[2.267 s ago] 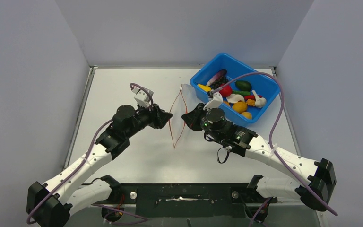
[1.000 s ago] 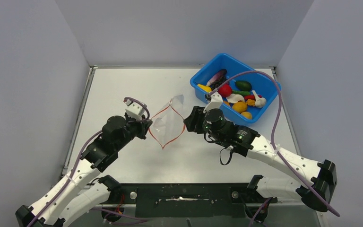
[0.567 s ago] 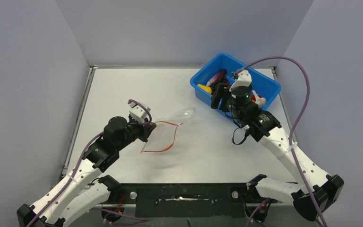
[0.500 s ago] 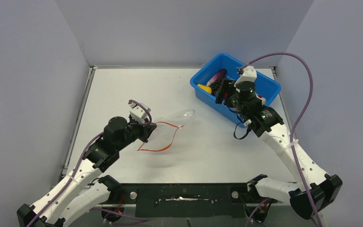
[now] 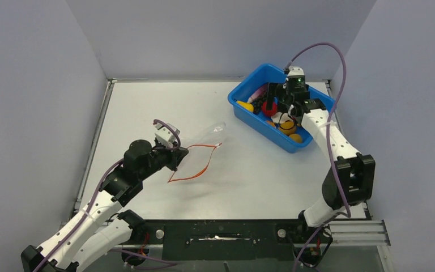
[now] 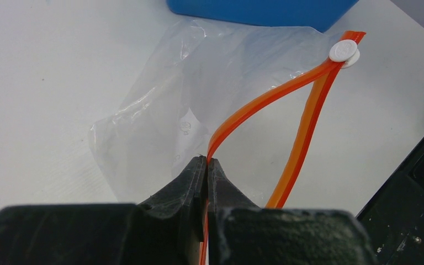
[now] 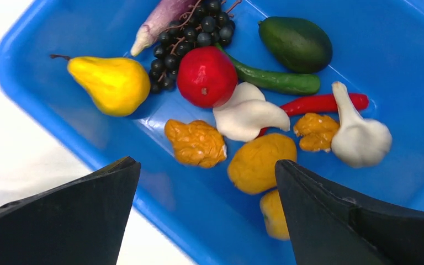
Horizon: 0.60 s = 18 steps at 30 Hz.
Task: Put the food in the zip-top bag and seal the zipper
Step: Pick up the fake vegetable from the bin.
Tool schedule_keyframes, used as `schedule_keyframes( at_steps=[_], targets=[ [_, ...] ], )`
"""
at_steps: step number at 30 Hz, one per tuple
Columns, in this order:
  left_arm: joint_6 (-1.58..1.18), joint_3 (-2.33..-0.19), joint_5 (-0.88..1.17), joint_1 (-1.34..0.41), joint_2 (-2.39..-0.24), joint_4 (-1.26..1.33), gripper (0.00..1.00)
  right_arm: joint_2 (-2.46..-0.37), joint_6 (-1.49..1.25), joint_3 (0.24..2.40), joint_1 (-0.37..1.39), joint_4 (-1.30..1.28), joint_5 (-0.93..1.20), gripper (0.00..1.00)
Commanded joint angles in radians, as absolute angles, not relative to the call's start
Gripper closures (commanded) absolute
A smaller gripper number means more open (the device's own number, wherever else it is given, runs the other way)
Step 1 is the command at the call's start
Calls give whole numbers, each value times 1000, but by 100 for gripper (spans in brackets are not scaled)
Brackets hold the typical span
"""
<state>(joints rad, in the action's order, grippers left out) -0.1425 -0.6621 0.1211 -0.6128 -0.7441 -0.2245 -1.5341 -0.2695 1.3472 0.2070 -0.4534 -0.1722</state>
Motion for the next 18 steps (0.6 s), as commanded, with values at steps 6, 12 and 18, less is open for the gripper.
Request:
schedule_keyframes(
  at_steps=[6,12,18],
  targets=[
    [-137,-661,184,-562,-703,-133,100,-1840,-180,1630,131,-435,-18,2],
    [-131,-661,227,-554,-705,-128,100,-2008,-188,1779,112,-488,34,0],
    [-142,-661,257,-533,-694,-121,100,-2075,-209,1775,112,-490,64,2]
  ],
)
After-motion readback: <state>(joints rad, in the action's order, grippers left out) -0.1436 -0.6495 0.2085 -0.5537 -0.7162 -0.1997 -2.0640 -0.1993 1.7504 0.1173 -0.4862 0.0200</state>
